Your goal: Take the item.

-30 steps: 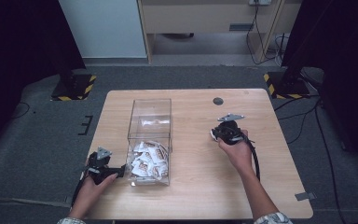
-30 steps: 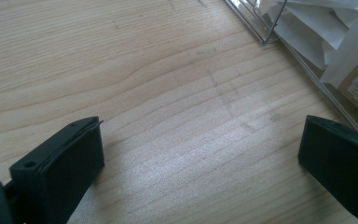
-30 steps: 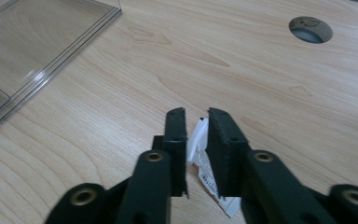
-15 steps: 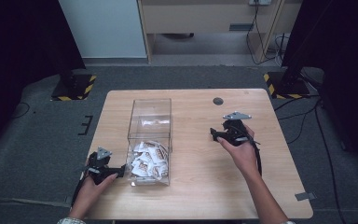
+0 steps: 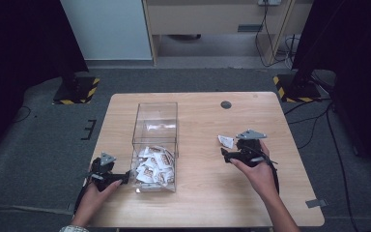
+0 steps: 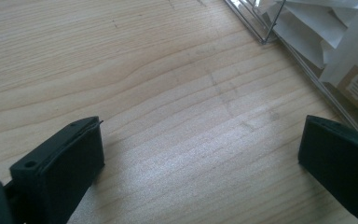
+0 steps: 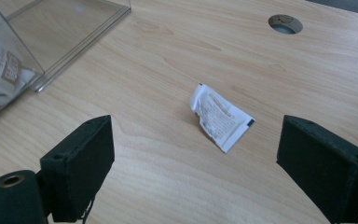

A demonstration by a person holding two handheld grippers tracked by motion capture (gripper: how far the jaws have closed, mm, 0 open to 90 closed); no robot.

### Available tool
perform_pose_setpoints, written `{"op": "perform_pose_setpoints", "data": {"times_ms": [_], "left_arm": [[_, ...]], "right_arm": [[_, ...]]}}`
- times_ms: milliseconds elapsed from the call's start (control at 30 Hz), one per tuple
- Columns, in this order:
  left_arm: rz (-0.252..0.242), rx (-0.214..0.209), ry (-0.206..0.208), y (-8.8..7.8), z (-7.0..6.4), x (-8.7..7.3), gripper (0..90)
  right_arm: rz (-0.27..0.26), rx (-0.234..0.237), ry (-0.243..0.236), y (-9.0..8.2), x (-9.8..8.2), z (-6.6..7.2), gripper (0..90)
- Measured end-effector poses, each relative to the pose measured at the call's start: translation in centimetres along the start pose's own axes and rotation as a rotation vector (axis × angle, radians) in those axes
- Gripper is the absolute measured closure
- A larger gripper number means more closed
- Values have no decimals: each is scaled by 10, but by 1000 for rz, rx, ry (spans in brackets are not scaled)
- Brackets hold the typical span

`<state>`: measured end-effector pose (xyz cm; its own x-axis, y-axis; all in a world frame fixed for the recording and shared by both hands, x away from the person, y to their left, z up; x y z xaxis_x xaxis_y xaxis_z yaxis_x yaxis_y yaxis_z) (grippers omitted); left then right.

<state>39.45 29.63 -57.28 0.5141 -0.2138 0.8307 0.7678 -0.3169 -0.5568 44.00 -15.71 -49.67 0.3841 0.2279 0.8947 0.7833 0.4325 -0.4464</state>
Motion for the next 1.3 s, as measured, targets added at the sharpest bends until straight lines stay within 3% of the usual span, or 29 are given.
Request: {"op": "perform_pose_setpoints", "data": {"times_ms": [300, 533, 933, 1100, 1300], "left_arm": [[0, 0, 0, 0, 0, 0, 0], [0, 0, 0, 0, 0, 0, 0], [0, 1, -1, 0, 0, 0, 0], [0, 1, -1, 0, 0, 0, 0], [0, 1, 0, 0, 0, 0, 0]], "right_arm": [[-5, -16, 2, -22, -23, 3, 109], [20, -9, 23, -31, -43, 4, 108], [70, -15, 101, -34, -71, -6, 71], [126, -10, 87, -27, -81, 0, 62], [152, 7, 75, -22, -86, 6, 54]]}}
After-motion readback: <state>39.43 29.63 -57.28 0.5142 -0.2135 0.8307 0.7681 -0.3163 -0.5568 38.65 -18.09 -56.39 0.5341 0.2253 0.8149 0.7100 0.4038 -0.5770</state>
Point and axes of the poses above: each handheld gripper's, and its own axes: y roughly forward along the jaws, x roughly out of its top, z roughly to its left, the point moved 5 cm from there along y, roughly forward along the jaws, and after that the axes turned 12 degrees about -z, right-handed, at the moved point
